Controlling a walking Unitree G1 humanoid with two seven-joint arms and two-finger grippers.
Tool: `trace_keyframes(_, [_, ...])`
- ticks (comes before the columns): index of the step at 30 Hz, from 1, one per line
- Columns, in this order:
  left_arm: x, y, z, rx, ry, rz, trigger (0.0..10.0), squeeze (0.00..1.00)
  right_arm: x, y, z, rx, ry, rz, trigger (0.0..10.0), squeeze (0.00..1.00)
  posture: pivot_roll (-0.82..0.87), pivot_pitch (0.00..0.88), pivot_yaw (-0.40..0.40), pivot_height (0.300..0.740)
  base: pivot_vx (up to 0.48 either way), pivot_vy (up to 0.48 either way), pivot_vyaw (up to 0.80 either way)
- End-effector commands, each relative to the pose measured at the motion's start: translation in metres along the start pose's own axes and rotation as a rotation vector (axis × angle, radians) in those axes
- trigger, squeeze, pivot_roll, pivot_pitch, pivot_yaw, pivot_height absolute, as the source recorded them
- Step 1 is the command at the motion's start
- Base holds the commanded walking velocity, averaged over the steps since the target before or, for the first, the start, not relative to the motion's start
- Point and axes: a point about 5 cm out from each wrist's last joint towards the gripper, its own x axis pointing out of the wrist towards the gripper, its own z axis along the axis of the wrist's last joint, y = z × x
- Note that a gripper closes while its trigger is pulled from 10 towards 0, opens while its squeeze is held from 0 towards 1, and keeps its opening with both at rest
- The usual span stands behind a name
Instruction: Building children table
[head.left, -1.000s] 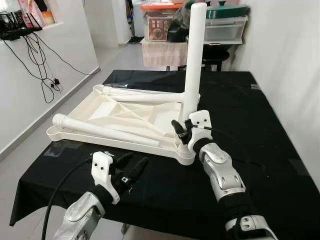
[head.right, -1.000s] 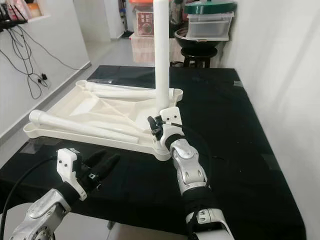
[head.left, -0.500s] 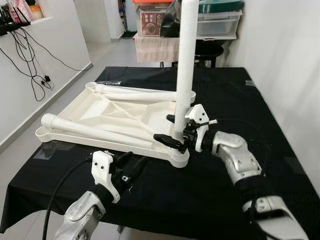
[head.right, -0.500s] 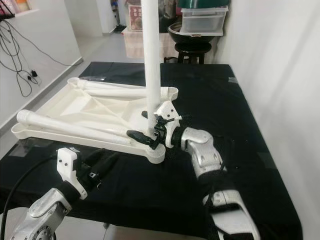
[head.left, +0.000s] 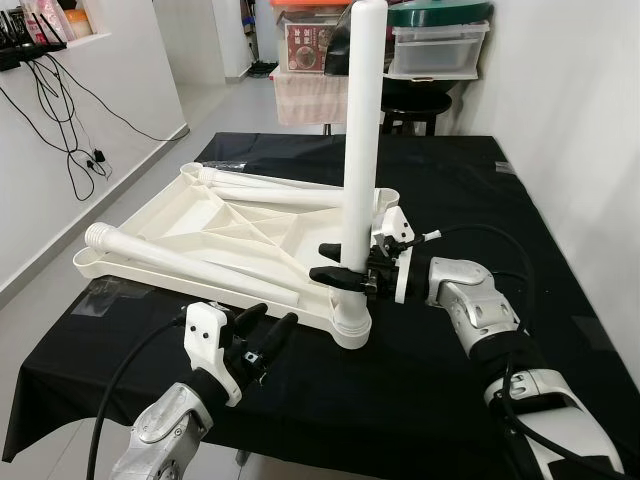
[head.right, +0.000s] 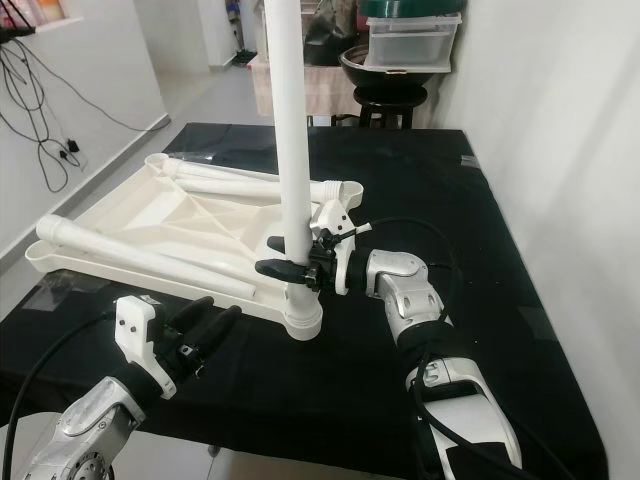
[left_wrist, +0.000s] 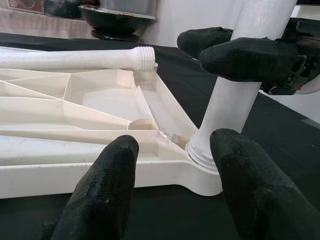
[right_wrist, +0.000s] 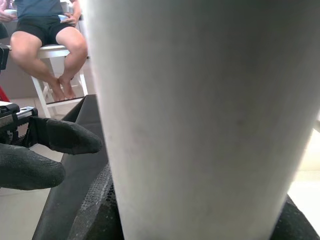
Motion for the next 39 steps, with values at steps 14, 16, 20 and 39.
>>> trace_keyframes(14, [-0.003,0.004,-0.001,-0.001,0.007,0.014,10.0,0.0,-0.006,0.015,-0.046,0.092,0.046,-0.949,0.0,0.0,-0.03,0.0,0.013,0.74,0.0,0.0,0.0])
trace_keyframes(16, [-0.001,0.004,-0.002,-0.002,0.012,0.005,10.0,0.0,-0.003,0.013,-0.05,0.11,0.064,-0.913,0.0,0.0,-0.02,0.0,0.003,0.74,0.0,0.0,0.0])
trace_keyframes(20, [-0.001,0.005,-0.002,0.002,0.013,0.006,10.0,0.0,0.005,0.014,-0.046,0.082,0.071,-0.842,10.0,0.0,-0.02,0.0,0.005,0.74,0.0,0.0,0.0])
trace_keyframes(39, [-0.001,0.004,-0.002,0.006,0.003,0.027,10.0,0.0,0.006,0.002,-0.017,-0.027,0.128,-0.102,10.0,0.0,0.02,0.0,-0.017,0.74,0.0,0.0,0.0])
